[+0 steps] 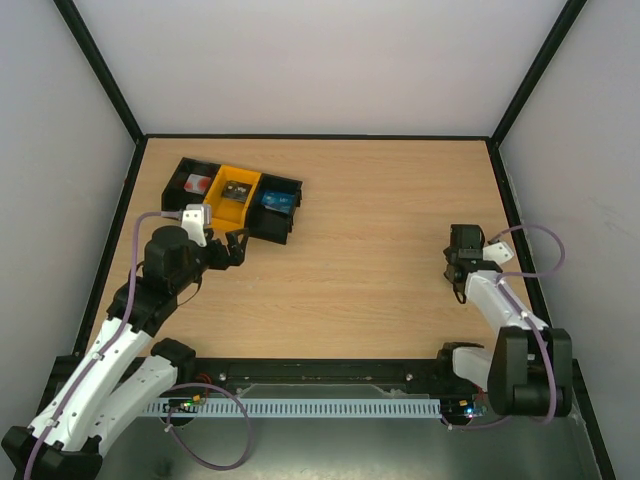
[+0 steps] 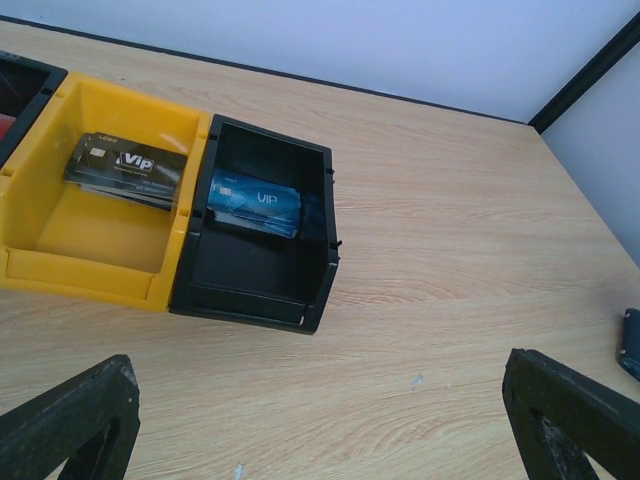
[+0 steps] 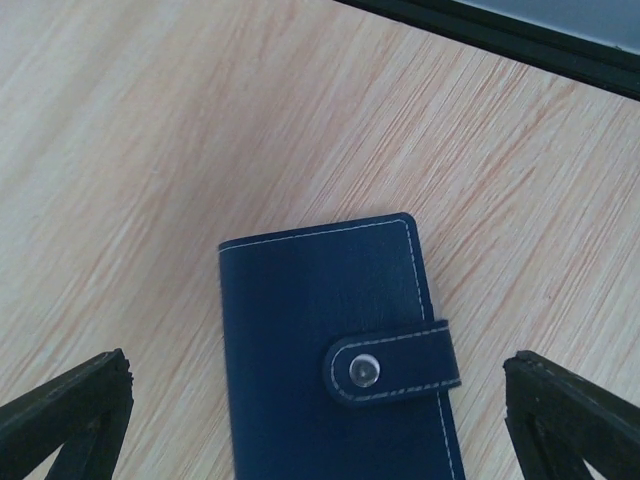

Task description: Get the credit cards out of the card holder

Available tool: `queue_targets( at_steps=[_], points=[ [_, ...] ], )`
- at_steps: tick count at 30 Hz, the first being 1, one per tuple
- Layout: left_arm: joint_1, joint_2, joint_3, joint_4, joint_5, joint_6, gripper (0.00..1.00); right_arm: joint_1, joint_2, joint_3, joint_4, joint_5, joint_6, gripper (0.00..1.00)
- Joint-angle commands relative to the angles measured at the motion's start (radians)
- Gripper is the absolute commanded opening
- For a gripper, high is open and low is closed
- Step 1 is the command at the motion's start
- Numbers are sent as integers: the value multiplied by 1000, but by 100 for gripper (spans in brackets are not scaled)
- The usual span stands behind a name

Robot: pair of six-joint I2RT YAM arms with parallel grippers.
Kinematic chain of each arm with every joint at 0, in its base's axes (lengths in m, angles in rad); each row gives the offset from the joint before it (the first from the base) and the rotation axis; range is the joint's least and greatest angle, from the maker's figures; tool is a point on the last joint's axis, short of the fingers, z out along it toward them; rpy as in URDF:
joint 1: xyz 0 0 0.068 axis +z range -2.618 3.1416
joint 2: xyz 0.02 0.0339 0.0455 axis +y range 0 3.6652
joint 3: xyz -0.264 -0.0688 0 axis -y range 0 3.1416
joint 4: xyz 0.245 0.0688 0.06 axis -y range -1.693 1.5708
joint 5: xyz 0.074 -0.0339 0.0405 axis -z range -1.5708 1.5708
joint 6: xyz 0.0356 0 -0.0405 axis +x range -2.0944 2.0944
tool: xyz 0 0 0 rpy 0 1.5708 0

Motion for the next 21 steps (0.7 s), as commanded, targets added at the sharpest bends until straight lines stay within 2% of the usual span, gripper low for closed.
queue_targets(
  at_steps=[1,3,6,9,17,21],
  points=[
    [2,-16,-13,6,-6,18,100,-46,68,-15,110,-40,-63,98],
    [3,-22,-15,7,-8,19,100,-53,110,-20,142,-72,-92,98],
    [3,-30,-21,13,-9,21,100,-55,193,-26,227,-242,-210,99],
    [3,-30,-22,13,-7,21,100,-55,278,5,253,-360,-259,93],
    [3,-38,-24,15,-13,22,100,-49,379,3,315,-590,-278,80],
    [3,-35,-26,13,-13,23,100,-12,421,15,290,-609,-279,78]
  ],
)
